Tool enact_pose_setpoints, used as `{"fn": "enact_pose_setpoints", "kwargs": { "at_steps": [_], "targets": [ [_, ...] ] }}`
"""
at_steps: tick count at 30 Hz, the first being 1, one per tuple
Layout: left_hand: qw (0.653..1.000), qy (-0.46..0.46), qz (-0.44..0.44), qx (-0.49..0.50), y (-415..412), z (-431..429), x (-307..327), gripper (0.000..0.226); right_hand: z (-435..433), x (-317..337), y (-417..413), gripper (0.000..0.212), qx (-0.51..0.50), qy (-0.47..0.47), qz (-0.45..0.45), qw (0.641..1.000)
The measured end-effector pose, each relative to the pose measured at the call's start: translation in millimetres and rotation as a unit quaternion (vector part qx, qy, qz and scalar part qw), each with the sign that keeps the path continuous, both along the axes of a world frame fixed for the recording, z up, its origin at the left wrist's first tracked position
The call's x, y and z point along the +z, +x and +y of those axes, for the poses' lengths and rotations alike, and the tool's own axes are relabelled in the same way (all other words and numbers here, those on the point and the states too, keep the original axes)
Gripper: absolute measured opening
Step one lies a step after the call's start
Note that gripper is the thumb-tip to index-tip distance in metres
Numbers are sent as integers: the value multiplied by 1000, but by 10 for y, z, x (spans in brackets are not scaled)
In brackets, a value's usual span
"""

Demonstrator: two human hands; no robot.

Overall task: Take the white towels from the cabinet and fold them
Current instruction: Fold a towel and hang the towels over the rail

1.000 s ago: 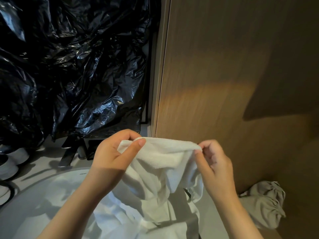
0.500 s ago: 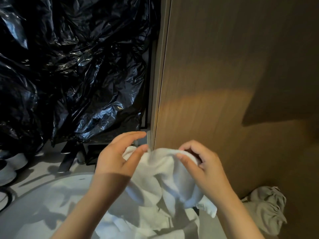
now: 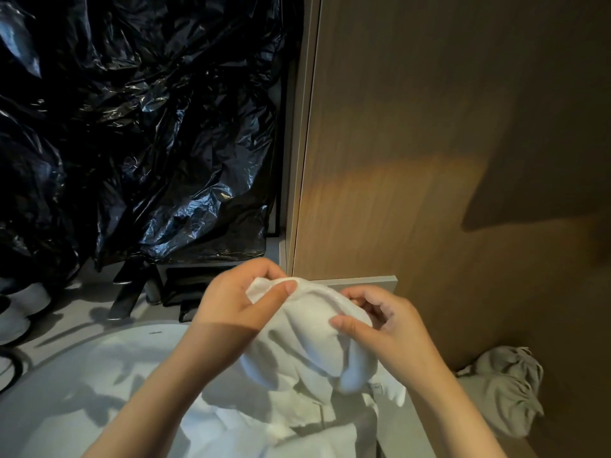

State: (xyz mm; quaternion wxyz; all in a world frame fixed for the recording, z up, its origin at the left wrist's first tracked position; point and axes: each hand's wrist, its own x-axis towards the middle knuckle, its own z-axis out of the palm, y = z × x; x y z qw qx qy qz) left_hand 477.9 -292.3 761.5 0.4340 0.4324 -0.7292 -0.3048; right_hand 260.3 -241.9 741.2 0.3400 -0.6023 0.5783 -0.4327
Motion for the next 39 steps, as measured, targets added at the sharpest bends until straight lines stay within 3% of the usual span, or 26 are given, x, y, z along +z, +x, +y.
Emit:
{"fn": "enact_pose_setpoints", "kwargs": {
  "at_steps": [6,10,14,17,20,24,28,34,39],
  "targets": [
    [999,-13,1,49,146,-76,1,17,-63,-258,-208,7,-23,53,71,996],
    [995,-17,-3,96,240,-144,-54,18,-52,-366,-301,20,-35,40,74,996],
    [984,-29,-118,128,298,-212,-120,17,-39,-226,-265,18,-73,-52,40,995],
    [976,-64,-147,149,283,-236,-155,8,-29,-13,-205,19,-74,-110,46,990],
    [985,-100,-112,83,143,-141,-95,35,-14,127,-142,18,-30,-123,55,990],
    [993,-65,-89,-41,-148,62,5,48,16,277,-28,18,15,-148,68,987],
    [995,-1,-41,-96,-265,87,12,19,43,385,20,17,30,-166,80,982],
    [999,-15,31,-38,-239,105,28,14,44,264,-70,11,15,-81,60,995],
    [997,-18,73,28,-187,46,114,16,89,5,-270,16,-14,-4,101,995]
  ]
}}
